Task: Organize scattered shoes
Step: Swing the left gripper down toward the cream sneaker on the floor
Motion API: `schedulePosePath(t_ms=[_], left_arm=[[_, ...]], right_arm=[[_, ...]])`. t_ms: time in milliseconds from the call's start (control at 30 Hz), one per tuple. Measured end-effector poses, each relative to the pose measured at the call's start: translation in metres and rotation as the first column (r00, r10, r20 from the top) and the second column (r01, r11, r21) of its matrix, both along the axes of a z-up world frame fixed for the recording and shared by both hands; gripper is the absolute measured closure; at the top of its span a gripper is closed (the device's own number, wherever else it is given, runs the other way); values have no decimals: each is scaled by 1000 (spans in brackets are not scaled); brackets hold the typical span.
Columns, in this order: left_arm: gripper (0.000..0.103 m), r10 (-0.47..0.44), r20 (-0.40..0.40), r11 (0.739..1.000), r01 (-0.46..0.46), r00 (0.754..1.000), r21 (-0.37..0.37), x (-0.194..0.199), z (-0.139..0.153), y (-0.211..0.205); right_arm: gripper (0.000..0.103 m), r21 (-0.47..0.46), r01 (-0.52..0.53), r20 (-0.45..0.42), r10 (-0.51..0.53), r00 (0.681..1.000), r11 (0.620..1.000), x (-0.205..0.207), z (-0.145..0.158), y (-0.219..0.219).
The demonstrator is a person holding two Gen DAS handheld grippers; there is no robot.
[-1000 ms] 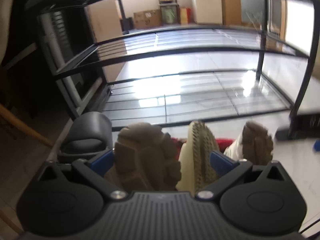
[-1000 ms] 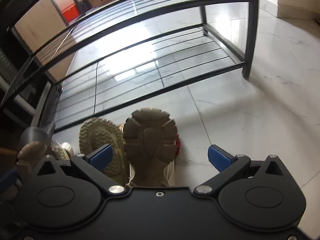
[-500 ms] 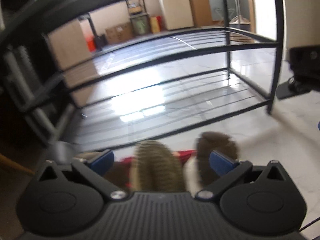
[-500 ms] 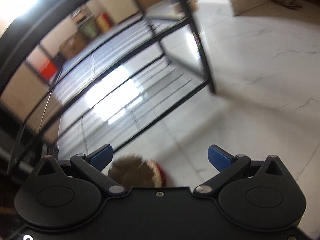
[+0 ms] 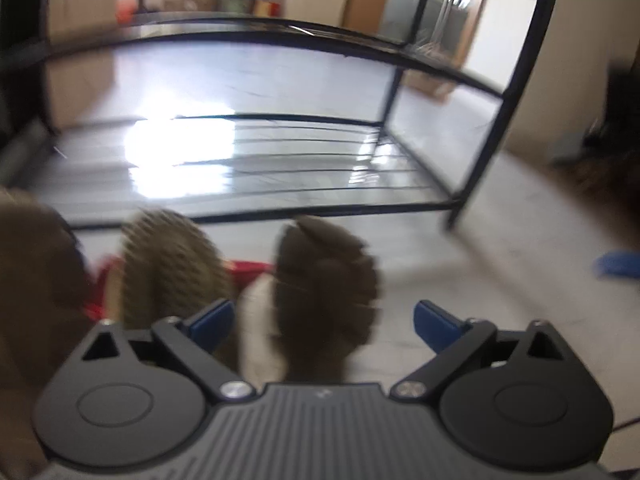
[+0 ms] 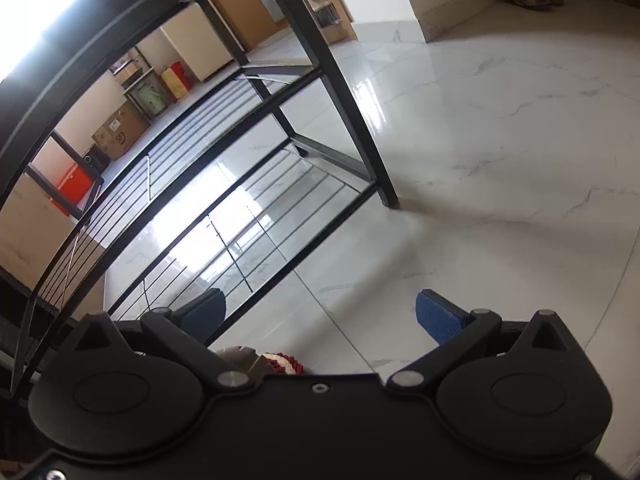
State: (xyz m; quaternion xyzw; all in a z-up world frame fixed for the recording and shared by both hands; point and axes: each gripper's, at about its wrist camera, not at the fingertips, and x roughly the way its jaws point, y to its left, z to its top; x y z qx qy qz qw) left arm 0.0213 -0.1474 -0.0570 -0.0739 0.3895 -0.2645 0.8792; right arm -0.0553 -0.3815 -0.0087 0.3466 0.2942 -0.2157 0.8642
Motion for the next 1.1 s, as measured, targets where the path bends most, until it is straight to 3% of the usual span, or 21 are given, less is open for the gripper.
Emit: schedulePosePath(t_ms=[67,233,300,367,467,700,767,800,1100], left_arm=[[8,10,-24,1000,-11,1000,-17,5,-4,5],[10,-6,-41,991,11,999,134,5,-17,-5],[10,-14,-69,988,24,998,153,6,-21,-8],[9,-31,-169,985,59,985,164,12,-36,-11],[8,-6,-236,983,49,972,177,19,-52,-8],[8,-20,-228,981,64,973,185,19,-59,-9],[18,-48,-235,980,91,971,175,20,-58,-12],[18,-57,-243,980,101,968,173,20,-58,-14],[27,-153,-195,943,202,969,264,12,-53,-50]], right_arm=[[0,3,-4,0,4,1000,1000,0,-1,0],[0,17,-18,8,18,1000,1000,1,-2,0],[0,25,-24,11,23,1000,999,1,-3,0],[0,29,-25,13,24,1000,999,1,-3,0],[0,38,-29,18,29,999,999,0,-3,1],[0,56,-40,28,38,999,998,1,-3,0],[0,59,-42,30,41,999,997,1,-3,0],[0,61,-44,31,42,999,997,1,-3,0],[0,93,-17,53,12,999,996,-5,-3,-6]])
